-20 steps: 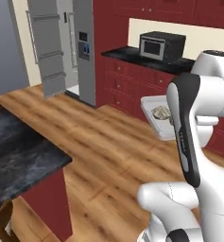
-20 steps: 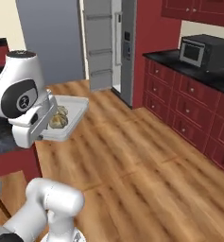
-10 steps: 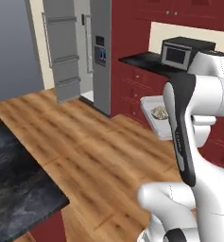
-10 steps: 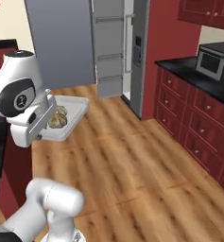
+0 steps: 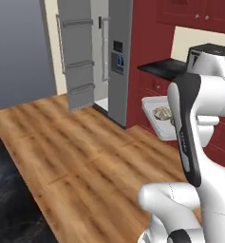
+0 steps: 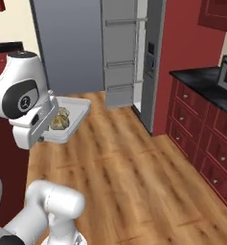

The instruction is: Place two dumplings into each of the tupperware containers and then place the containers in the fridge.

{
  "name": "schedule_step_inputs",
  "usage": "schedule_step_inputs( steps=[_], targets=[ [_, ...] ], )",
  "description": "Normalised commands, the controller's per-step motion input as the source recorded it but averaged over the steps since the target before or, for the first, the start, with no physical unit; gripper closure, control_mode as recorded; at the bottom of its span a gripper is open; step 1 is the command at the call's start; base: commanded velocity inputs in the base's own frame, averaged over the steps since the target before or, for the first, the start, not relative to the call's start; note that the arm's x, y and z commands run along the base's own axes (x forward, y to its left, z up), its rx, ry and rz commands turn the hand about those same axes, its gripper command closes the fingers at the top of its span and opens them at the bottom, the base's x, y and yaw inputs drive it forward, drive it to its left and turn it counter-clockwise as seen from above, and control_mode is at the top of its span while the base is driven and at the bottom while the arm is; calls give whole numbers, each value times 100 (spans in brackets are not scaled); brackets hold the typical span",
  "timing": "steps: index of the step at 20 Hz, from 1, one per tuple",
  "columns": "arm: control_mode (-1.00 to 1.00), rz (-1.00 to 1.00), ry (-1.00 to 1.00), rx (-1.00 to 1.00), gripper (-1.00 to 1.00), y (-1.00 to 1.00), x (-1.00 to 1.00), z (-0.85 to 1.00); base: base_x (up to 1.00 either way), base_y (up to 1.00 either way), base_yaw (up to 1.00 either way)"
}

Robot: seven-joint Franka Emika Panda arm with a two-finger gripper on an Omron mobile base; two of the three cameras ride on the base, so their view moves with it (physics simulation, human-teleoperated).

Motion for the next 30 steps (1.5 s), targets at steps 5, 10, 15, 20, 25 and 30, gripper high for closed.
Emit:
schedule_step_inputs(
  steps=[5, 10, 15, 20, 25, 30],
  targets=[
    [100, 0, 0, 0, 100, 0, 0, 0, 100, 4, 8],
    [100, 0, 0, 0, 100, 0, 0, 0, 100, 0, 0],
    [100, 0, 0, 0, 100, 0, 0, 0, 100, 2, -15],
    [100, 0, 0, 0, 100, 0, 0, 0, 100, 18, -42],
    [100, 0, 0, 0, 100, 0, 0, 0, 89, 22, -57],
    [100, 0, 0, 0, 100, 0, 0, 0, 79, 59, -67]
  ],
)
